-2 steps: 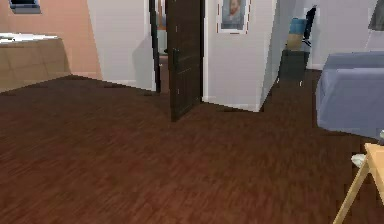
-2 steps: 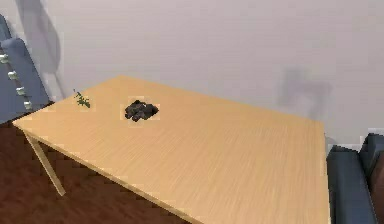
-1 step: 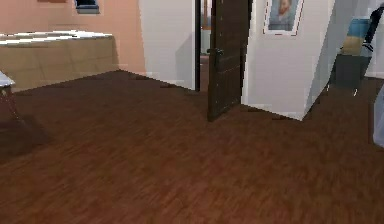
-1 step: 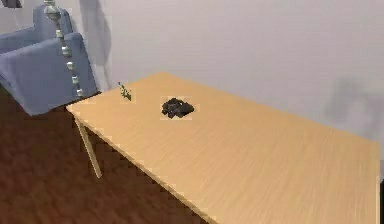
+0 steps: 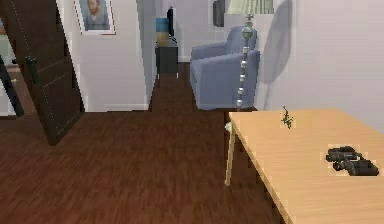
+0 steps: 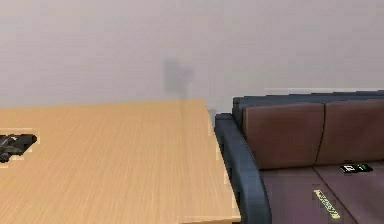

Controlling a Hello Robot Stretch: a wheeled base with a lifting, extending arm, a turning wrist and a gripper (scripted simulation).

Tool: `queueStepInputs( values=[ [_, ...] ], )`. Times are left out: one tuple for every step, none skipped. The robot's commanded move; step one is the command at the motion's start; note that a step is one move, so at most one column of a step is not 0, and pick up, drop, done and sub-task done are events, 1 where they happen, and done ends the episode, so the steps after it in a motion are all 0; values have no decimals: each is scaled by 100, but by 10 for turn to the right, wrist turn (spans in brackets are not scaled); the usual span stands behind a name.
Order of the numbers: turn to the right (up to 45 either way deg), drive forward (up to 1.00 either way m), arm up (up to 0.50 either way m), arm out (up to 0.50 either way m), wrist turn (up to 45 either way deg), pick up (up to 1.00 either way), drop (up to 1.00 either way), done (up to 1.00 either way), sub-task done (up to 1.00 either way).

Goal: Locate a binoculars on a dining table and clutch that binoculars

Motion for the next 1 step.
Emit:
queueStepInputs(
  values=[
    [30,0,0,0,0,0,0,0,0]
  ],
)
